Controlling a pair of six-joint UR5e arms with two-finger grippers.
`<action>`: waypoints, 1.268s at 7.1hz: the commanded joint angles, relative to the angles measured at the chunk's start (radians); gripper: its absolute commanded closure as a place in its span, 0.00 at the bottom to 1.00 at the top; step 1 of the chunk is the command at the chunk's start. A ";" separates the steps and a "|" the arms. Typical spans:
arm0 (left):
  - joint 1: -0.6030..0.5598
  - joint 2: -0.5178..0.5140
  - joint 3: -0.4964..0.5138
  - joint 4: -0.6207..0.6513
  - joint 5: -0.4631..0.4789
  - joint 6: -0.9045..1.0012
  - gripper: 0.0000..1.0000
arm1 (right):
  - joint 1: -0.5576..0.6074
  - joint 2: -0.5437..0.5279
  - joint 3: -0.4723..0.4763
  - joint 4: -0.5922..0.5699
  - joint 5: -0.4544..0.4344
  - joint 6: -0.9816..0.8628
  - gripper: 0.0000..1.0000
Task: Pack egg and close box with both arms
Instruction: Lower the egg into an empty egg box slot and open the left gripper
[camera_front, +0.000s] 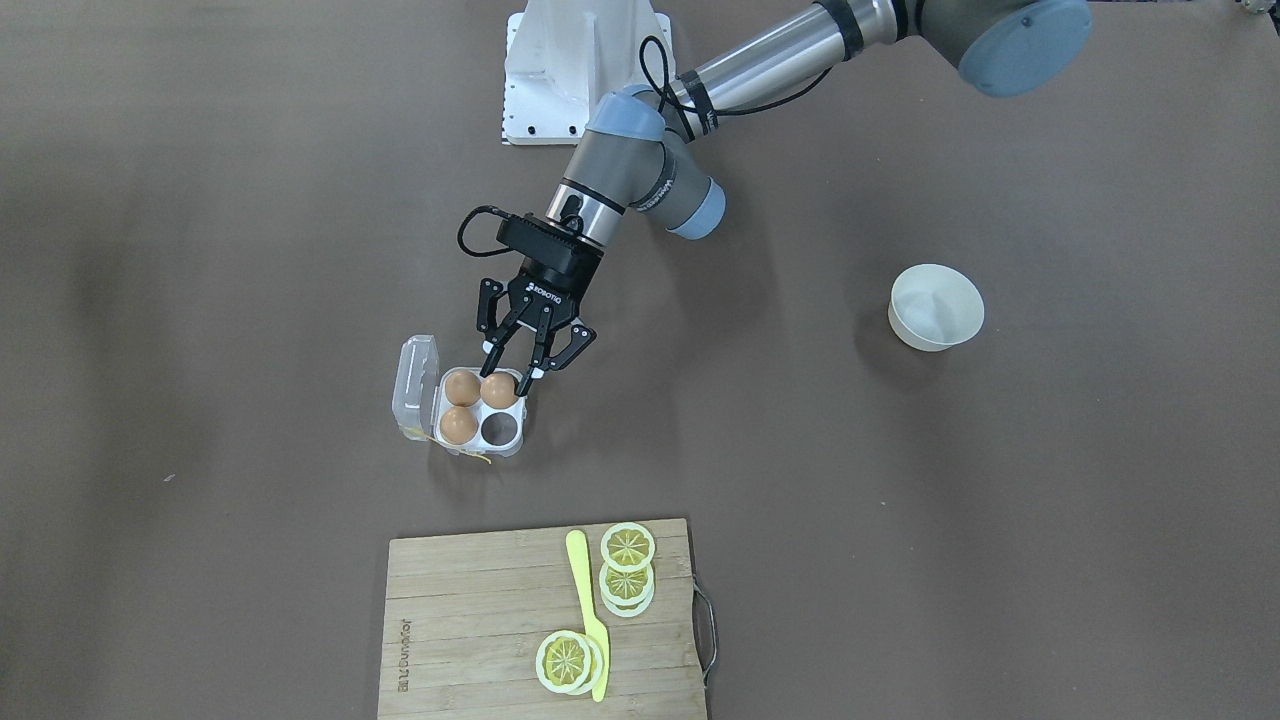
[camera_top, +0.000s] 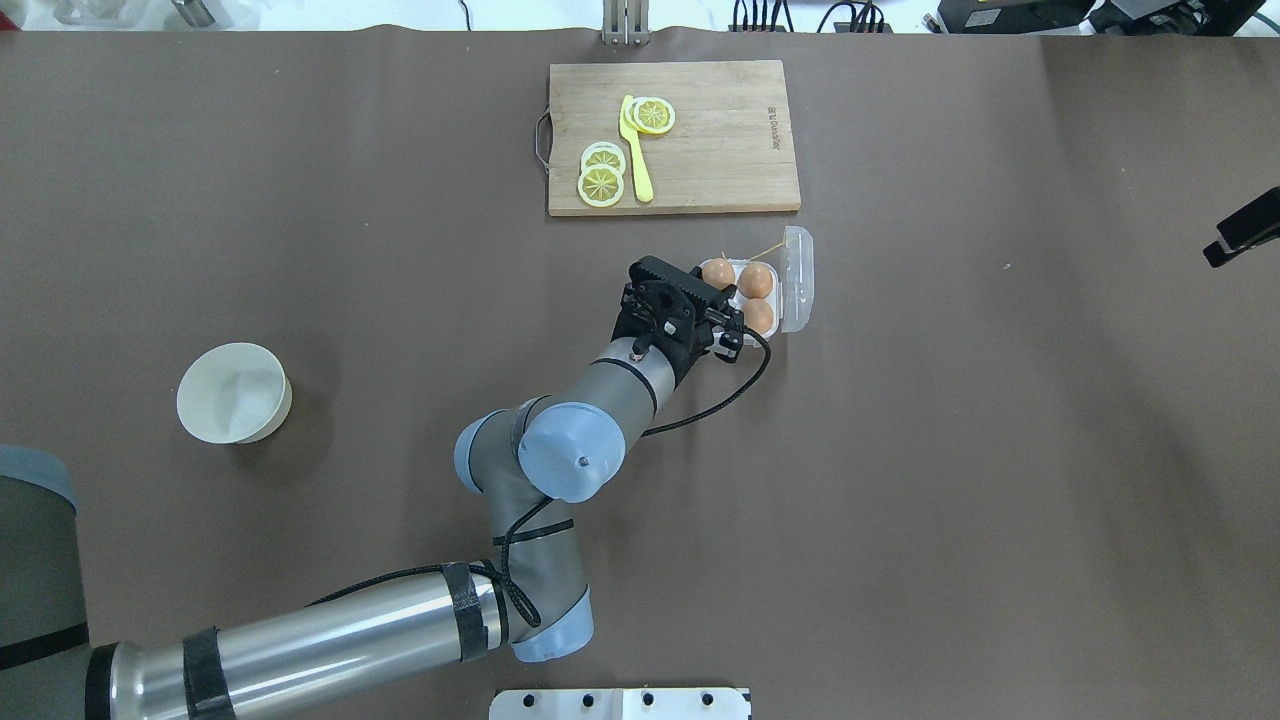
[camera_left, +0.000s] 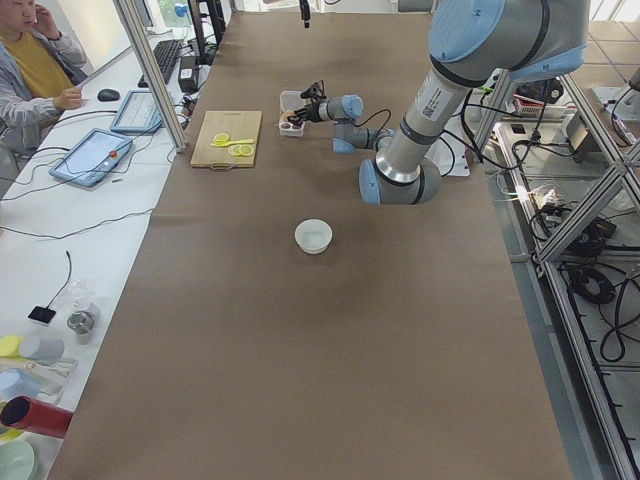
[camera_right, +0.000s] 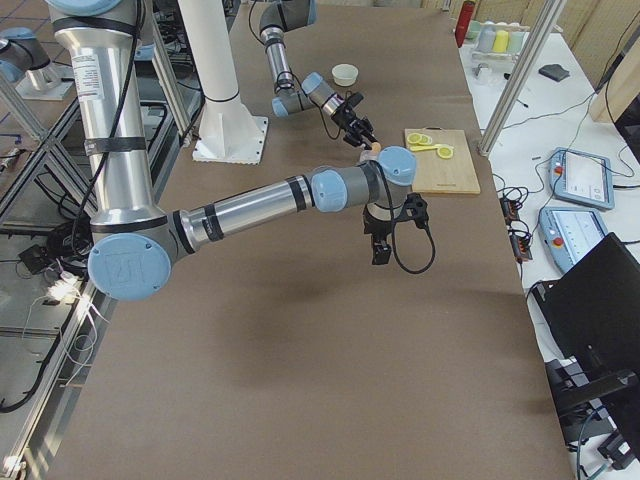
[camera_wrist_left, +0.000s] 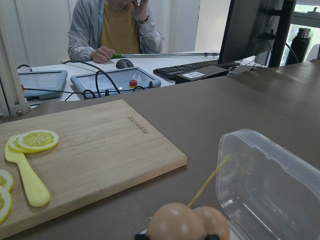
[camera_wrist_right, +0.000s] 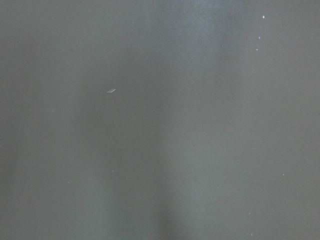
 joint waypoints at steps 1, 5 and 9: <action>0.012 -0.001 0.002 0.002 -0.001 0.003 1.00 | 0.000 0.000 -0.003 0.000 0.000 0.000 0.00; 0.020 0.007 -0.033 0.002 -0.008 0.056 0.59 | 0.000 0.002 0.001 0.000 0.000 0.014 0.00; 0.020 0.015 -0.051 -0.001 -0.008 0.084 0.02 | 0.000 0.005 0.004 0.000 -0.001 0.015 0.00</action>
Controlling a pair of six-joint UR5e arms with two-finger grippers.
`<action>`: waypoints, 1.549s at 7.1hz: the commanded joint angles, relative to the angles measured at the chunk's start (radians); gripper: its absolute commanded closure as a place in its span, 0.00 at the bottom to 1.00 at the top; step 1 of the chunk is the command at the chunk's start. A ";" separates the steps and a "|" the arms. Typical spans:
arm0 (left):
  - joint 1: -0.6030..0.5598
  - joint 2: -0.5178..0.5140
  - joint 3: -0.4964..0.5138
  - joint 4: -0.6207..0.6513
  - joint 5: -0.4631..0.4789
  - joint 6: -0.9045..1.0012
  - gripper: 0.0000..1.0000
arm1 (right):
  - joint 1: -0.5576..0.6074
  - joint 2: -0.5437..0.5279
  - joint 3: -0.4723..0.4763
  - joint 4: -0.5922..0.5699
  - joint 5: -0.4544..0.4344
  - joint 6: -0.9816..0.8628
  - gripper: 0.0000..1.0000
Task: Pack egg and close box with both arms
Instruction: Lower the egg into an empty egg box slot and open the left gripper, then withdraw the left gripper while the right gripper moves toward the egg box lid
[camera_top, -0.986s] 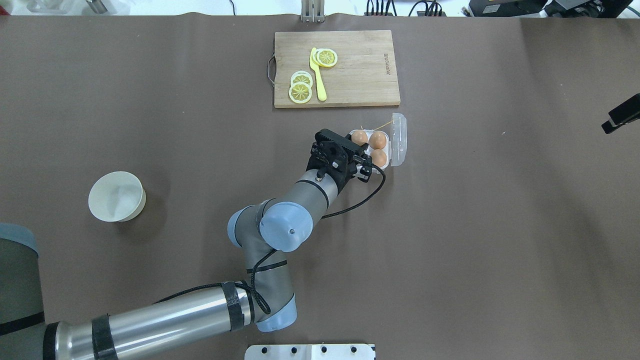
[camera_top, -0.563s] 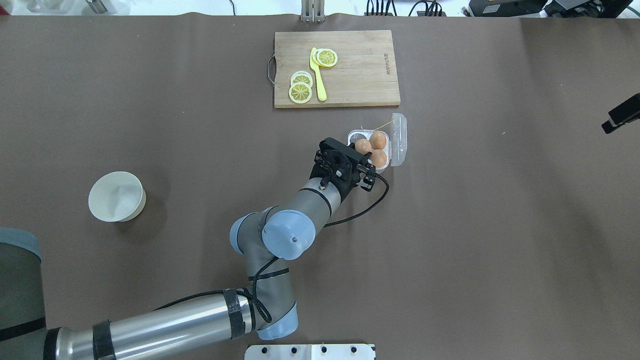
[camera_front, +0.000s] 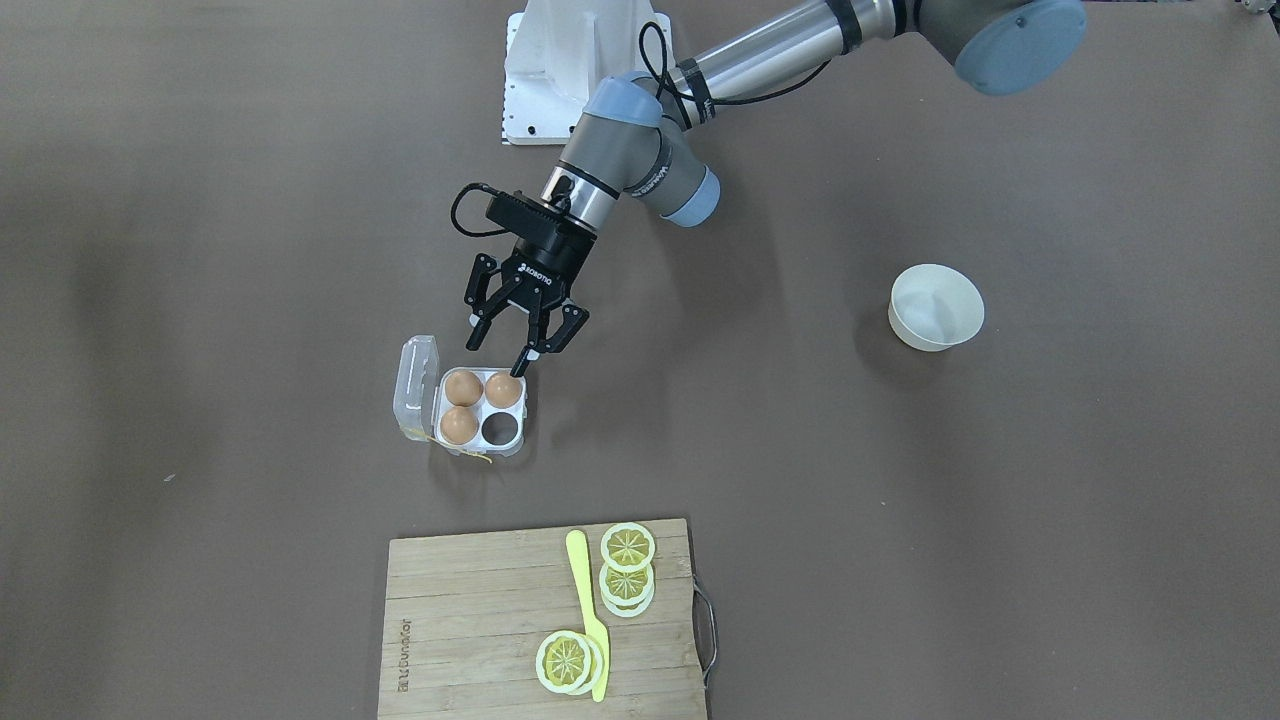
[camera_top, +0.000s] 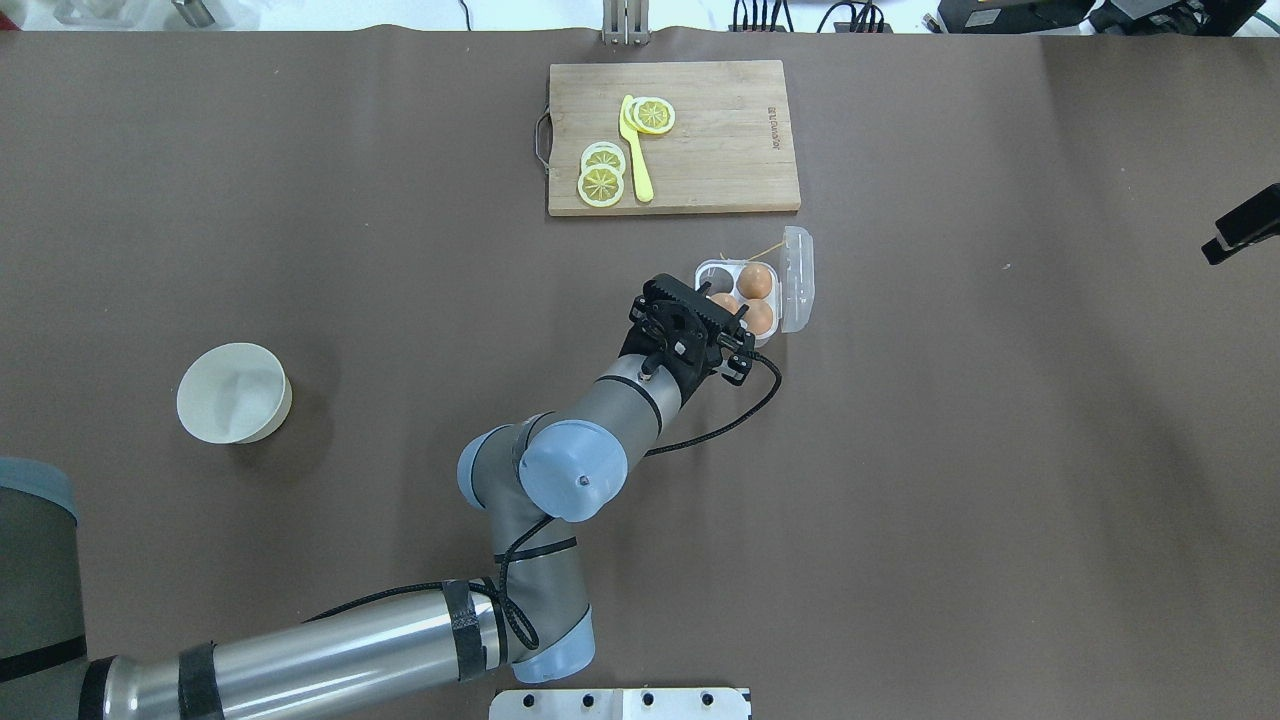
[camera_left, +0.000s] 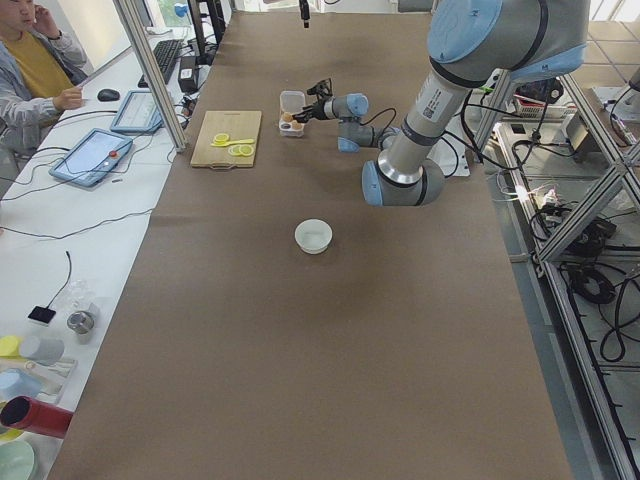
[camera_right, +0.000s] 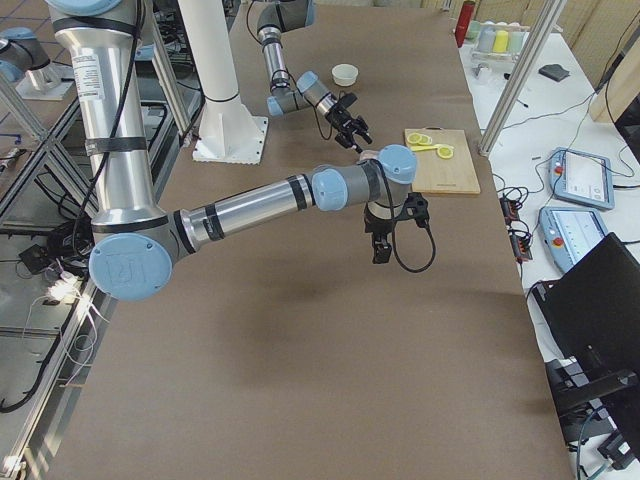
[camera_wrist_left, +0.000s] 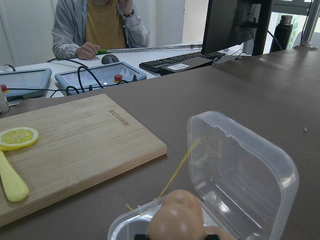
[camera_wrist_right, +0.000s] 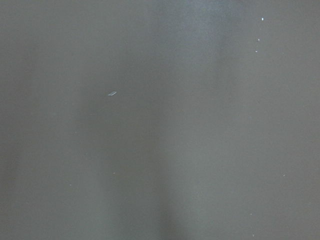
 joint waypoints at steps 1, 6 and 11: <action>-0.002 -0.002 -0.035 0.000 -0.009 -0.002 0.02 | 0.000 0.000 -0.002 0.000 0.000 0.000 0.00; -0.294 0.178 -0.247 0.000 -0.558 -0.601 1.00 | -0.113 0.103 -0.022 0.024 -0.011 0.200 0.02; -0.904 0.385 -0.461 0.329 -1.549 -0.938 1.00 | -0.391 0.241 -0.060 0.225 -0.160 0.645 0.84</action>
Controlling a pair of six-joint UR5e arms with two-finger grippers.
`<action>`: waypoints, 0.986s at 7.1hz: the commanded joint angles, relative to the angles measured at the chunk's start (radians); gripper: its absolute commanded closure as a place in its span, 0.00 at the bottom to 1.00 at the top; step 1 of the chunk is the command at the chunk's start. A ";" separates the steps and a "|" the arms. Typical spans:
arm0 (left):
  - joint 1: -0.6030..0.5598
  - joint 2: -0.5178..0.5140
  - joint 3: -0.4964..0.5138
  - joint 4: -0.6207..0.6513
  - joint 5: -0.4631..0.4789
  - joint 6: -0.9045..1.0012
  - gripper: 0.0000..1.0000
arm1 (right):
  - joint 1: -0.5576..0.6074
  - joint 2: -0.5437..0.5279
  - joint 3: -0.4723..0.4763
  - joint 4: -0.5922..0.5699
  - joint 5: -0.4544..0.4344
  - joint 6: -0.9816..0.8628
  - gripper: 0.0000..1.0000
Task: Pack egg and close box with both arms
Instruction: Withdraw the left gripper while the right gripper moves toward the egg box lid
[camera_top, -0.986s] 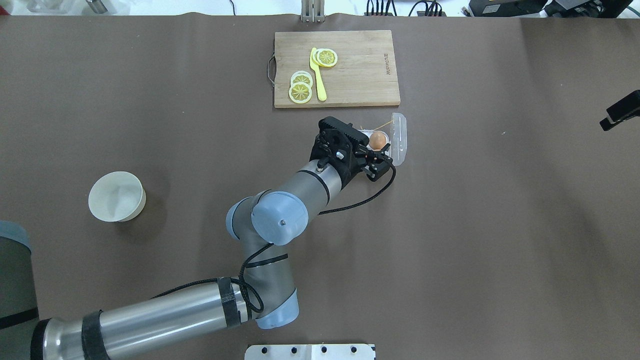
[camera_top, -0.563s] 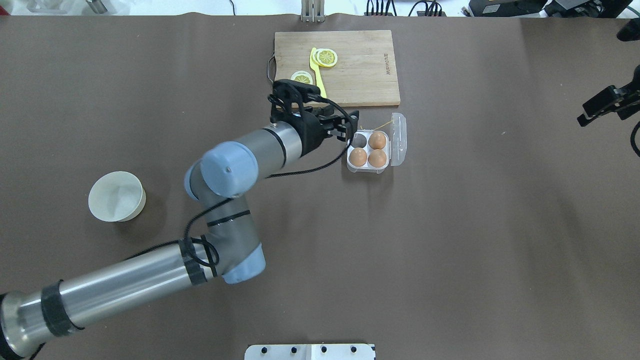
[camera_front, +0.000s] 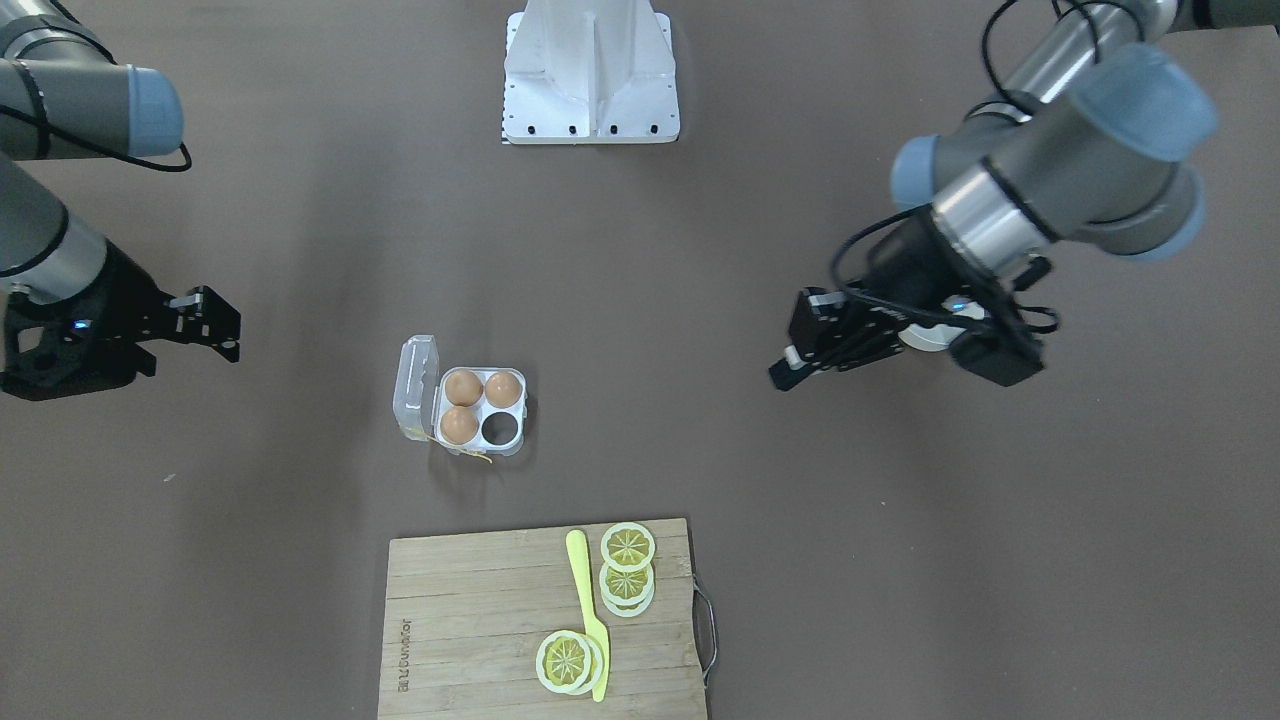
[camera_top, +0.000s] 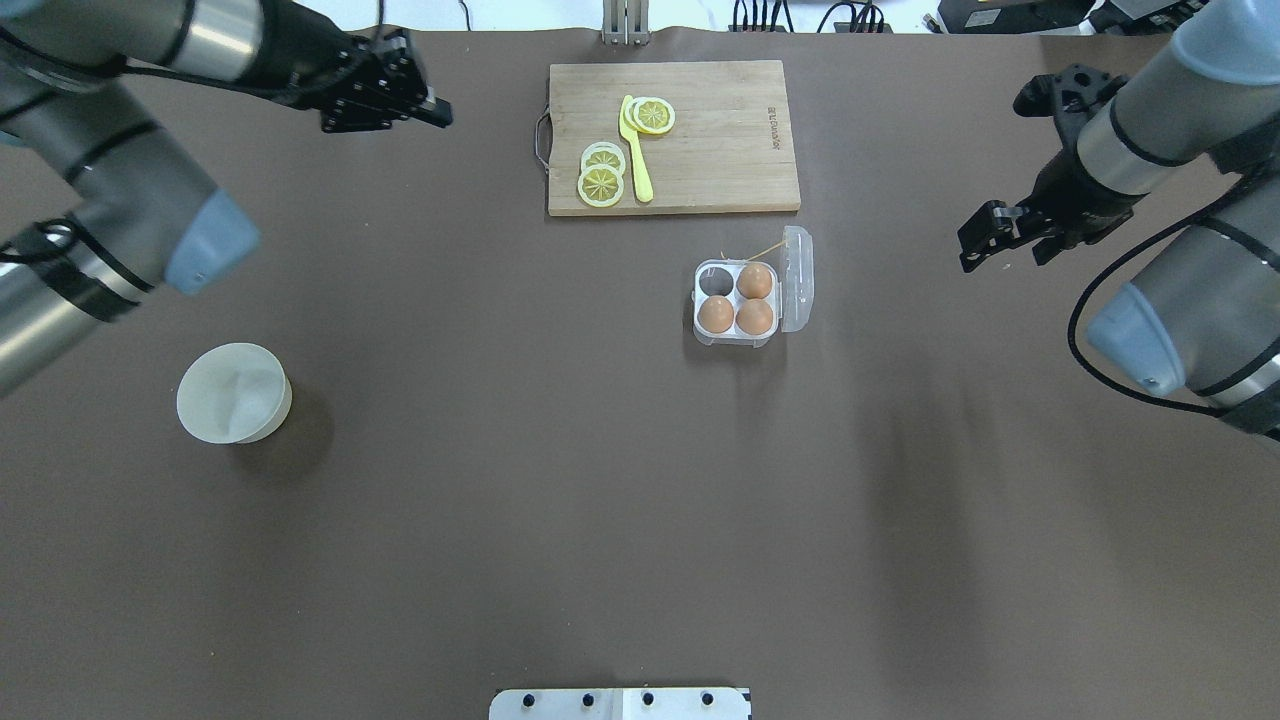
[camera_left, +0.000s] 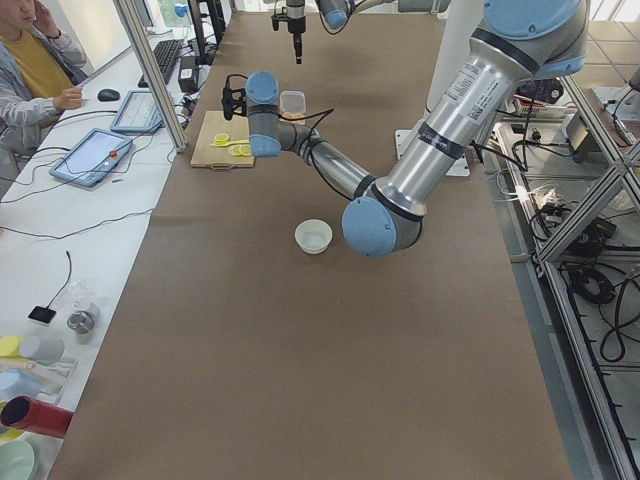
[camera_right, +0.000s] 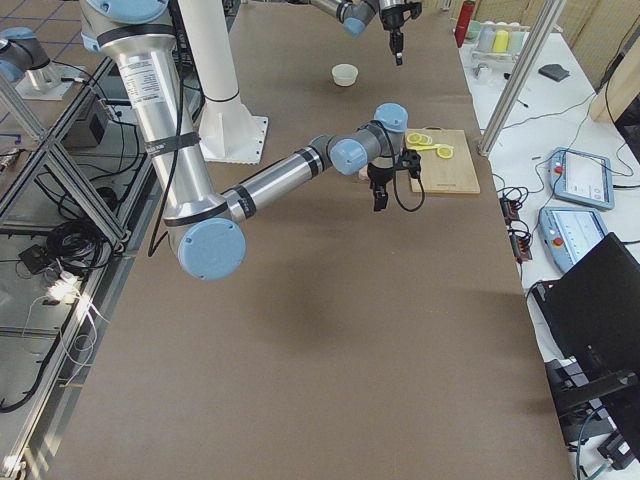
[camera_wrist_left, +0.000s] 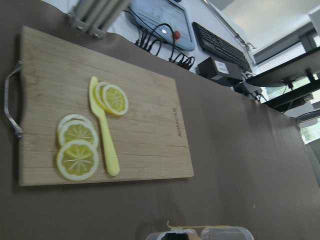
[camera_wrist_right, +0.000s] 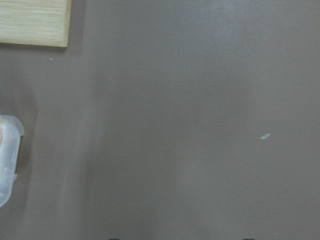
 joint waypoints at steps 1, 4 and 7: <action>-0.247 0.106 -0.035 0.036 -0.328 -0.004 1.00 | -0.073 0.044 -0.032 0.061 -0.022 0.127 1.00; -0.393 0.232 -0.034 -0.008 -0.463 -0.003 1.00 | -0.125 0.144 -0.123 0.154 -0.019 0.303 1.00; -0.410 0.238 -0.035 -0.007 -0.485 0.031 1.00 | -0.143 0.161 -0.196 0.328 -0.009 0.432 1.00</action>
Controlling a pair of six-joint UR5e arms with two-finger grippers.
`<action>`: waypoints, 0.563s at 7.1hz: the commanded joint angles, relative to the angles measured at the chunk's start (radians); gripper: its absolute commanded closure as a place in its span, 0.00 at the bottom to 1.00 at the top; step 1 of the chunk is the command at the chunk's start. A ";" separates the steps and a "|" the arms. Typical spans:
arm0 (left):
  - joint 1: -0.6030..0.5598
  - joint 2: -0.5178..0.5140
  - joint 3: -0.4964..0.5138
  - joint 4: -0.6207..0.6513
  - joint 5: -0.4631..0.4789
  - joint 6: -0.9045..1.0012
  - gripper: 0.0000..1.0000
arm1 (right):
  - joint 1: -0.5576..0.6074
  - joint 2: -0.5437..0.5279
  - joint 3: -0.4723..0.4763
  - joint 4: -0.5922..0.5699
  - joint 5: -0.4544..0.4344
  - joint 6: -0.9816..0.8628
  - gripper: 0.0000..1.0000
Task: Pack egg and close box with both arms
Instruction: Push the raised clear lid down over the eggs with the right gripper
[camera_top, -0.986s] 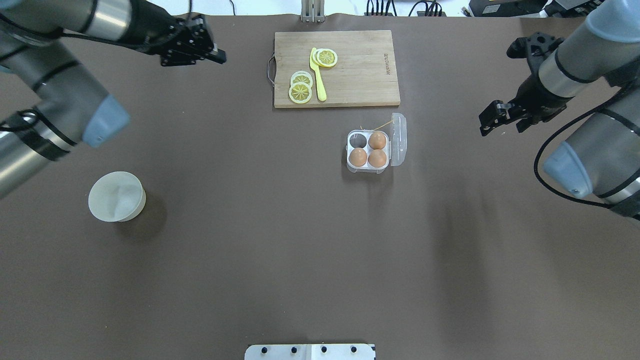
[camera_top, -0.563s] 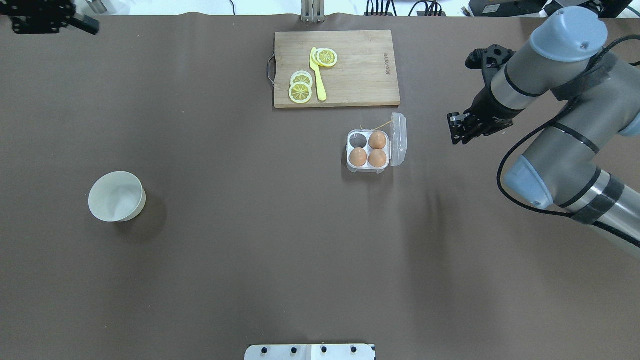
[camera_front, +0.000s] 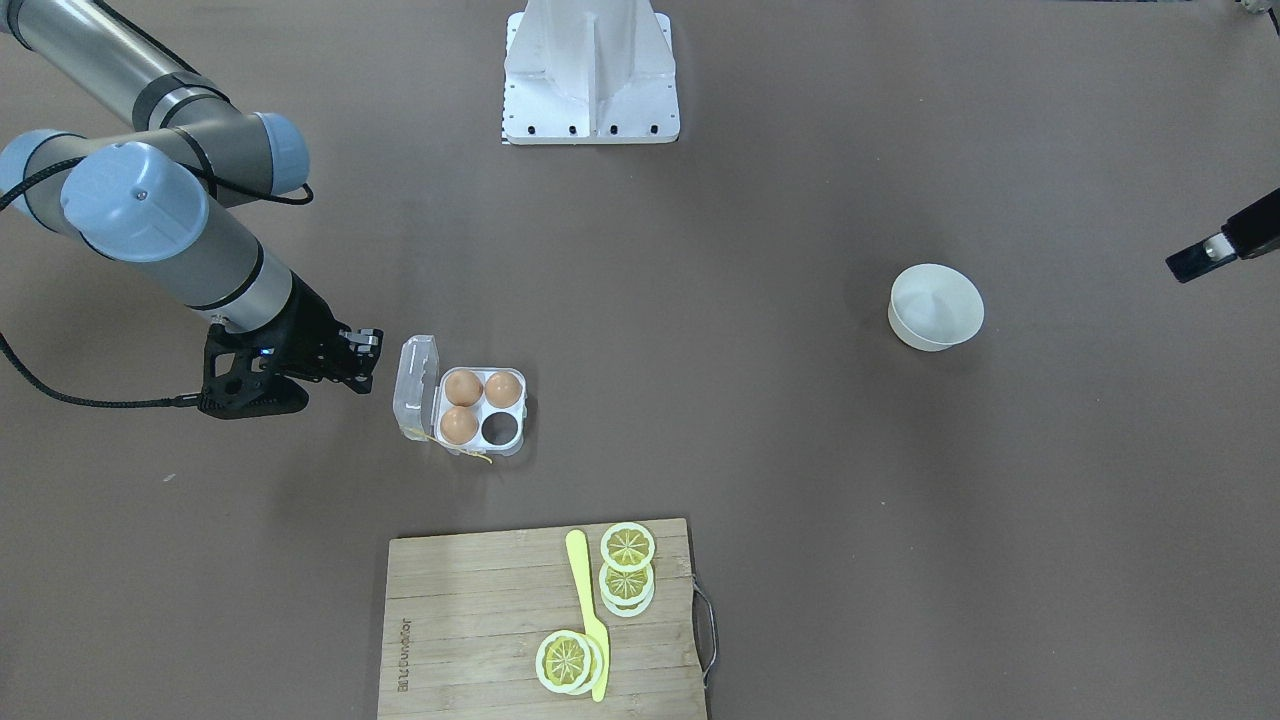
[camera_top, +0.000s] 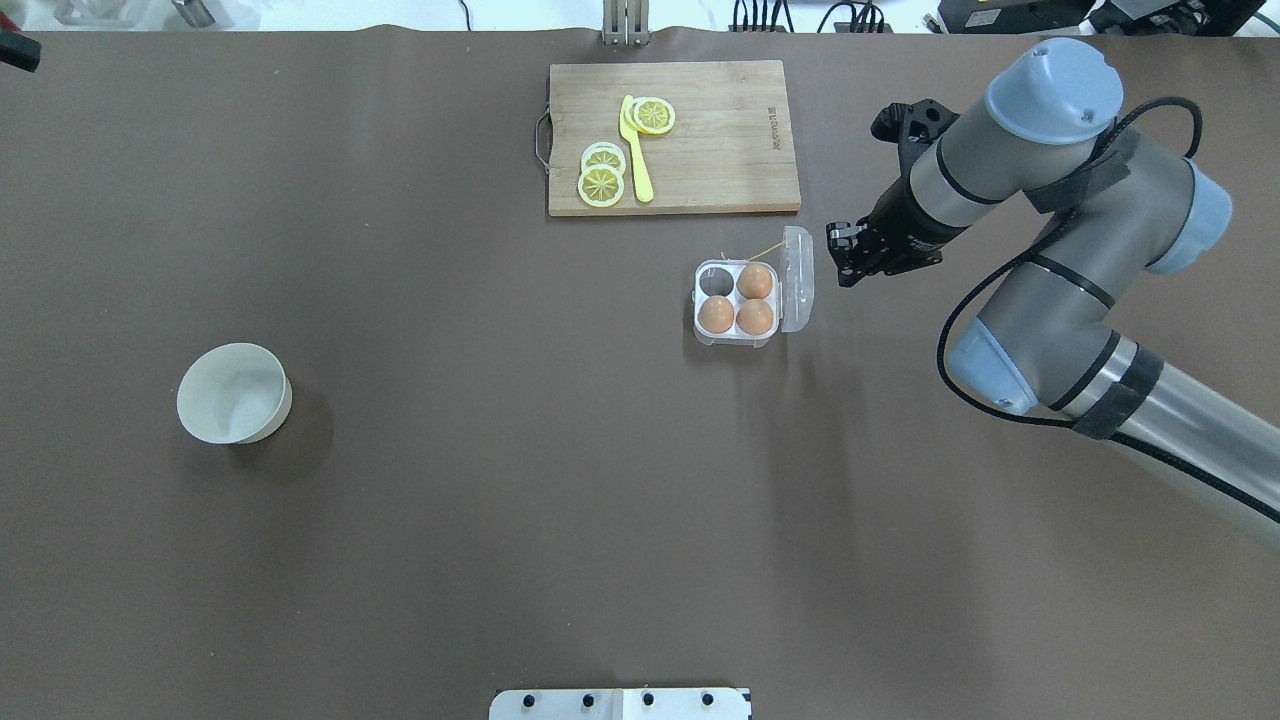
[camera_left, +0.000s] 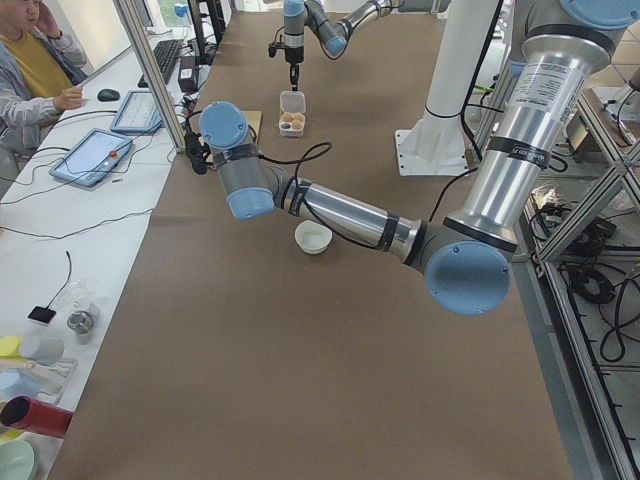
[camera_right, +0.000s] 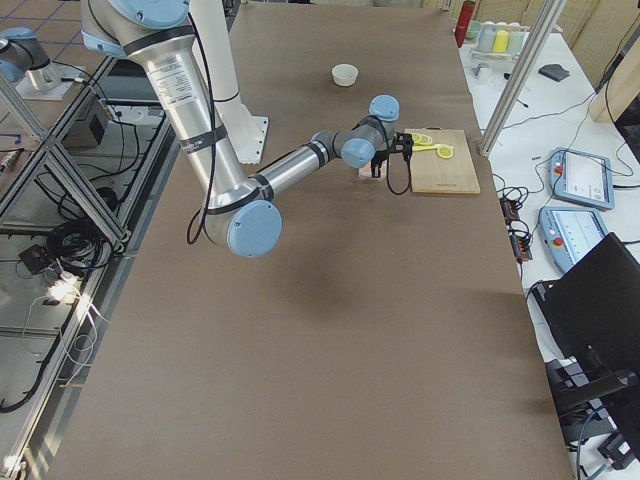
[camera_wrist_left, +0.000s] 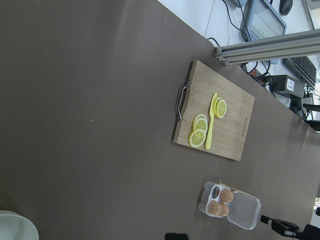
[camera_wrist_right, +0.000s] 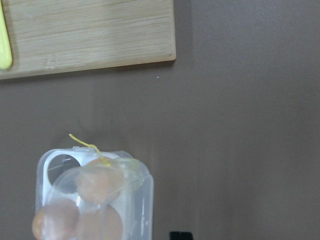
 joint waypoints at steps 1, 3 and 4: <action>-0.017 0.008 -0.002 -0.001 -0.008 0.007 1.00 | -0.016 0.020 -0.010 0.037 0.003 0.068 1.00; -0.025 0.009 -0.012 -0.001 -0.008 0.007 1.00 | -0.016 0.040 -0.008 0.035 0.005 0.085 1.00; -0.025 0.009 -0.013 -0.001 -0.008 0.007 1.00 | -0.032 0.068 -0.010 0.035 0.003 0.141 1.00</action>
